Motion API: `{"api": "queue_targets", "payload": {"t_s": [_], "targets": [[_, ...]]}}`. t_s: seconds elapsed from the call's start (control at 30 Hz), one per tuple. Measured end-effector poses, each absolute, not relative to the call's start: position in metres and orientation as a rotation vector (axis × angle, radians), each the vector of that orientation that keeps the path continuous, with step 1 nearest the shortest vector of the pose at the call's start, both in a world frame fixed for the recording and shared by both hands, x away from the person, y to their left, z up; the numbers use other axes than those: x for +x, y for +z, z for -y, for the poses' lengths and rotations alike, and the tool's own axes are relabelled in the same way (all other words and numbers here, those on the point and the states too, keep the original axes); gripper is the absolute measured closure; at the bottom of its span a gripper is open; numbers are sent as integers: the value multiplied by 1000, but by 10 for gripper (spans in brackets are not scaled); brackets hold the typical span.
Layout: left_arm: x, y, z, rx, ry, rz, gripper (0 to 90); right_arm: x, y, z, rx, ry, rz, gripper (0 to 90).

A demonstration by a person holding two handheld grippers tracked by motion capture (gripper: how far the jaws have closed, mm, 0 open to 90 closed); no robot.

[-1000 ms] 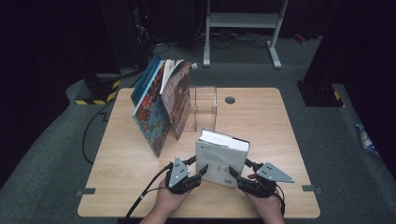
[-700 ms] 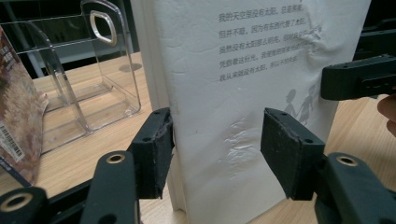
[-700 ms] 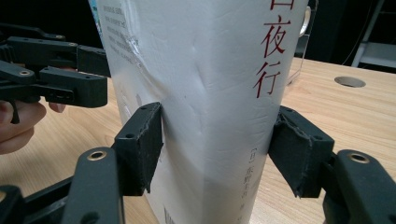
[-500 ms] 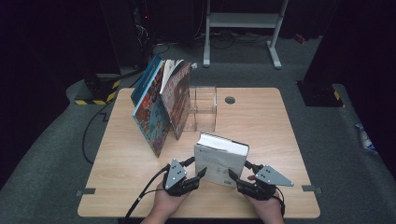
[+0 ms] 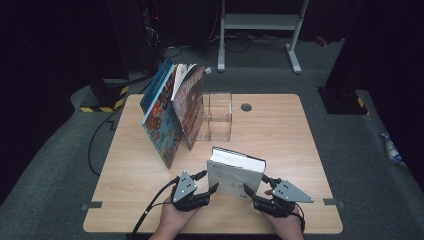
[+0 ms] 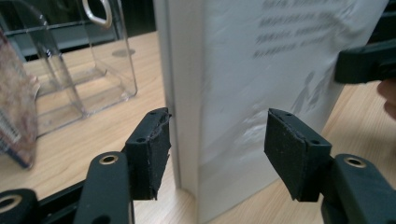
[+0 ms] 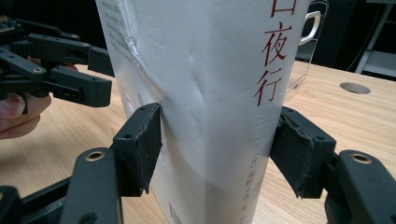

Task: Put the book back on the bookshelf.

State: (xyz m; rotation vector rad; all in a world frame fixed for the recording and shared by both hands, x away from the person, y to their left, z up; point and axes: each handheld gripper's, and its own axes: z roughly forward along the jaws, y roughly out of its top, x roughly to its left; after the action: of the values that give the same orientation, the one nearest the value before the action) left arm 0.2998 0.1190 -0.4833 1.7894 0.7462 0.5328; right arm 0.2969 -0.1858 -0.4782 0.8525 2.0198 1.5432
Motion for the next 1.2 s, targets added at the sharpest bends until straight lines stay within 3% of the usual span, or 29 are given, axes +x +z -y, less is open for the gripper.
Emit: {"api": "queue_targets", "payload": {"t_s": [0.23,0.6,0.87,0.93,1.03,1.2], "targets": [[304,-491,-144,1795,477,-796,386,296,-478,185,855,1542,-2019,358],[310,-504,-179,1867,536,-926,287,296,-478,185,854,1542,-2021,356],[314,-520,-217,1953,648,-1081,223,297,-478,186,857,1547,-2025,353],[315,-522,-224,1924,623,-1139,214,297,-478,186,857,1552,-2030,350],[313,-519,-226,1971,732,-1149,210,299,-477,185,855,1562,-2038,333],[316,-523,-237,1952,665,-1230,185,305,-472,182,842,1581,-2058,302]]}}
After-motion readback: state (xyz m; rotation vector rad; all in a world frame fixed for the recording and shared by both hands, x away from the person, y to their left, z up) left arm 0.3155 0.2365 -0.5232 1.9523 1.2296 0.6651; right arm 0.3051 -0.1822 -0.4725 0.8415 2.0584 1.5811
